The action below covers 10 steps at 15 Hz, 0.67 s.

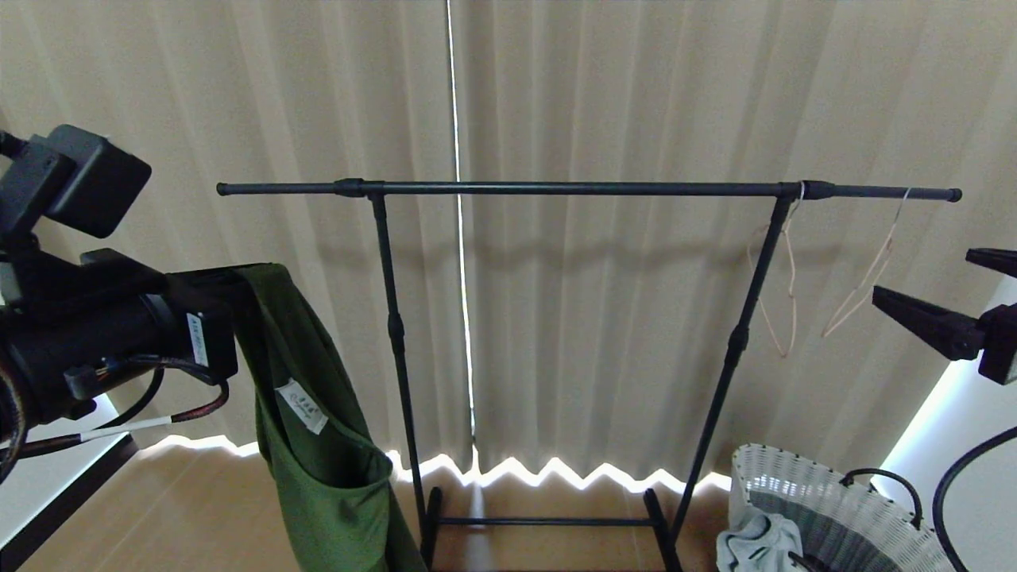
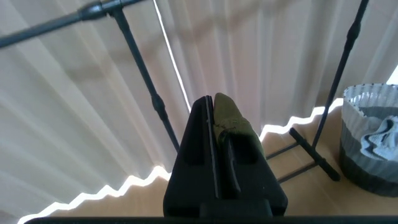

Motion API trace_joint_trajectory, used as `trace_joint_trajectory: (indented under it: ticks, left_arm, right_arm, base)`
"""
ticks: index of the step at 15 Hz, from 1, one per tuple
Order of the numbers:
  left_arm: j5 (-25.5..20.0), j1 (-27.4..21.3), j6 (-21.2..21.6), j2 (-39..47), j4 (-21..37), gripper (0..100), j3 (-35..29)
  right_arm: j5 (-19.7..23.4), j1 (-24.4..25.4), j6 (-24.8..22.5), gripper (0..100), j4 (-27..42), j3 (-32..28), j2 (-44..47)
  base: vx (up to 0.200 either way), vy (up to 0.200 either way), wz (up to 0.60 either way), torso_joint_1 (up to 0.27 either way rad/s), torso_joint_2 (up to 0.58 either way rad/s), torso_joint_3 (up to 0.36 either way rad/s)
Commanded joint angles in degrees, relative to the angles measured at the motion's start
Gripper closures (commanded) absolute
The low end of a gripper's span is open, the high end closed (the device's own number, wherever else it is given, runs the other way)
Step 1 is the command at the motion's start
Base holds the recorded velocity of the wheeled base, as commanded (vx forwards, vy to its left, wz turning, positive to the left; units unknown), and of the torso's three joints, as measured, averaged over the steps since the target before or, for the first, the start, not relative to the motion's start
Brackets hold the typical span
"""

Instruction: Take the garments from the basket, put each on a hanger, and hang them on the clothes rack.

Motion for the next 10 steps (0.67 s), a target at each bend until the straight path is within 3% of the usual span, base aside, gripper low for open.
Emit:
trace_joint_trajectory:
  ticks: [1, 3, 7, 8, 9, 10]
  left_arm:
    - [0.01, 0.01, -0.03, 0.15, 0.02, 100, 0.47]
    - [0.01, 0.09, 0.05, 0.33, 0.02, 100, 1.08]
    - [0.01, -0.08, 0.41, 0.24, -0.07, 100, 1.96]
    - [0.01, 0.71, 4.80, 0.15, -1.13, 100, 3.02]
    - [0.01, 0.97, 5.68, 0.15, -1.57, 100, 3.19]
    - [-0.25, 2.38, 7.09, 0.59, -5.52, 100, 4.51]
  right_arm:
    - [-1.68, -0.13, -0.01, 0, 6.78, -0.91, -2.82]
    - [-5.28, -0.13, -0.01, 0, 11.96, -0.99, -3.52]
    - [-5.98, -0.13, -0.01, 0, 12.32, -1.35, -3.44]
    - [-5.98, -0.22, -0.01, 0, 12.32, -1.26, -3.44]
    - [-5.98, -0.22, -0.01, 0, 12.32, -1.26, -3.44]
    - [-5.98, -0.22, -0.01, 0, 12.23, -1.26, -3.44]
  base:
    - [0.000, 0.000, 0.00, 0.178, -0.40, -0.212]
    - [0.000, 0.000, 0.00, 0.075, -0.18, -0.102]
    - [0.000, 0.000, 0.00, 0.009, -0.02, -0.010]
    - [0.000, 0.000, 0.00, 0.000, 0.00, 0.000]
    - [0.000, 0.000, 0.00, 0.000, 0.00, 0.000]
    - [0.000, 0.000, 0.00, 0.000, 0.00, 0.000]
